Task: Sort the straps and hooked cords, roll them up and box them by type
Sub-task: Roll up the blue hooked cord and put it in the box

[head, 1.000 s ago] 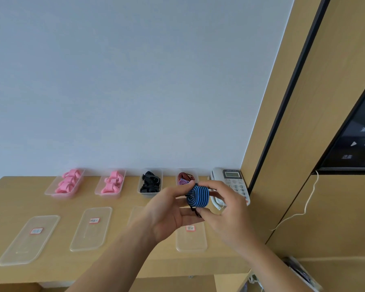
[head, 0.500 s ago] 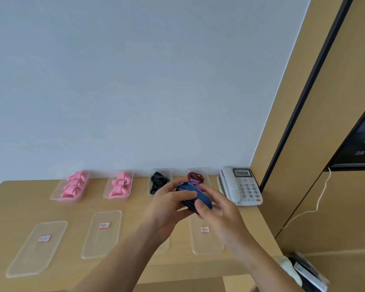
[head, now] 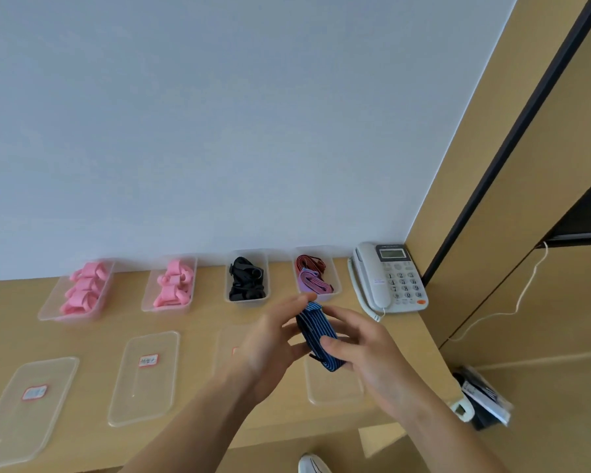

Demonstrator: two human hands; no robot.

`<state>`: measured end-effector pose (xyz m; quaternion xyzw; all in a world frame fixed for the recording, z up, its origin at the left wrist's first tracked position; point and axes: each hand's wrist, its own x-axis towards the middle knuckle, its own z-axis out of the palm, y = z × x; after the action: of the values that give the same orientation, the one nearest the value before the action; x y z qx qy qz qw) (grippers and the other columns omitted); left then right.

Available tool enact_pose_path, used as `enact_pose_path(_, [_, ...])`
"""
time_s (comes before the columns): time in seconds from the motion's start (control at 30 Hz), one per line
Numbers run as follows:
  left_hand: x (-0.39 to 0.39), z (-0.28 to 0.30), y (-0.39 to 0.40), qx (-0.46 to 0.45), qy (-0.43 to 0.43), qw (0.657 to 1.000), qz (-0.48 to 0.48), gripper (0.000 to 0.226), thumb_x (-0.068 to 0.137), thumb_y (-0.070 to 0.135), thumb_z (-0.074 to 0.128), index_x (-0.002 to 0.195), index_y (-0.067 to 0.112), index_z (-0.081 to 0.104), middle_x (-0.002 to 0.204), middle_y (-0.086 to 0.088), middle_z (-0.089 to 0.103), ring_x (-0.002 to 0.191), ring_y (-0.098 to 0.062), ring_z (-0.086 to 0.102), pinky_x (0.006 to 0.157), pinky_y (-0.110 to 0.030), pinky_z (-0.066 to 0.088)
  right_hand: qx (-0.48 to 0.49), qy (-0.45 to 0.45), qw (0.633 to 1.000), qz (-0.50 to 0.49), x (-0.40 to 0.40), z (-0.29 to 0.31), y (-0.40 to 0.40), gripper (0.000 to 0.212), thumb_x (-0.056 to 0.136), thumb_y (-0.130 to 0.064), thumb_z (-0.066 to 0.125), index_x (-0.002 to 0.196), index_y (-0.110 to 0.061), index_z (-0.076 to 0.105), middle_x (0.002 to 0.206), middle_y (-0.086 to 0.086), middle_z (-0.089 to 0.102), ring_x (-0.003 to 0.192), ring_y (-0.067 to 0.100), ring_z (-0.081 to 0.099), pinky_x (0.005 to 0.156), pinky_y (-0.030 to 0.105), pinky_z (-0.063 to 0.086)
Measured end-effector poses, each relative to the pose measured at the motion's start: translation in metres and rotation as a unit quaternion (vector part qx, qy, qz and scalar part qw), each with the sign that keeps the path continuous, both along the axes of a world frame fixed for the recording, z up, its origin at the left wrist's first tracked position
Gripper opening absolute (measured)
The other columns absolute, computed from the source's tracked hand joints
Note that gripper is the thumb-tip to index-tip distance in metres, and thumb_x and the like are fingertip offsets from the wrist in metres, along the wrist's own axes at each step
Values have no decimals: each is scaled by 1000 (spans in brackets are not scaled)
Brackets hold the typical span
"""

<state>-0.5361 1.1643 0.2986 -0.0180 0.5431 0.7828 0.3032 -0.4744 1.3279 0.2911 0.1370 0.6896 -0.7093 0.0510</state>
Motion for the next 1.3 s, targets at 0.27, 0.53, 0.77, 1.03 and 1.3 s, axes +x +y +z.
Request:
enact_pose_path(0.27, [-73,-38,38,-158,86,982,-57,32,99,2,62,121,23,70,120,-10,72,110,-21,70,105,-38,53,137,-14,990,4,-71,-31,49,62,75,2,81,122,-34,66,114,-6,66,106,8,65,69,25,60])
enact_pose_path(0.53, [-157,-76,76,-405,235,881,-64,40,96,16,68,131,36,64,123,17,68,115,-5,62,101,-29,50,305,93,947,39,-155,-74,77,56,77,-5,75,125,-31,67,110,-13,67,100,-3,60,80,3,42])
enact_pose_path(0.77, [-225,-97,97,-514,298,799,-89,49,98,17,64,143,33,55,127,3,67,120,-17,55,92,-23,36,360,111,926,29,-225,-111,89,57,74,3,75,126,-16,67,127,-8,62,108,10,60,91,-1,32])
enact_pose_path(1.03, [-243,-130,101,-545,387,739,-86,50,84,-1,72,131,15,66,122,0,72,116,-29,61,94,-25,37,454,133,880,39,-249,-158,85,54,71,-2,81,124,-7,68,126,6,69,112,29,66,90,42,57])
enact_pose_path(1.3, [-254,-150,105,-557,473,678,-76,48,74,5,69,120,15,74,117,3,76,111,-37,67,99,-47,53,576,136,803,68,-248,-171,95,49,95,-32,44,132,-4,60,138,11,60,133,26,42,102,52,46])
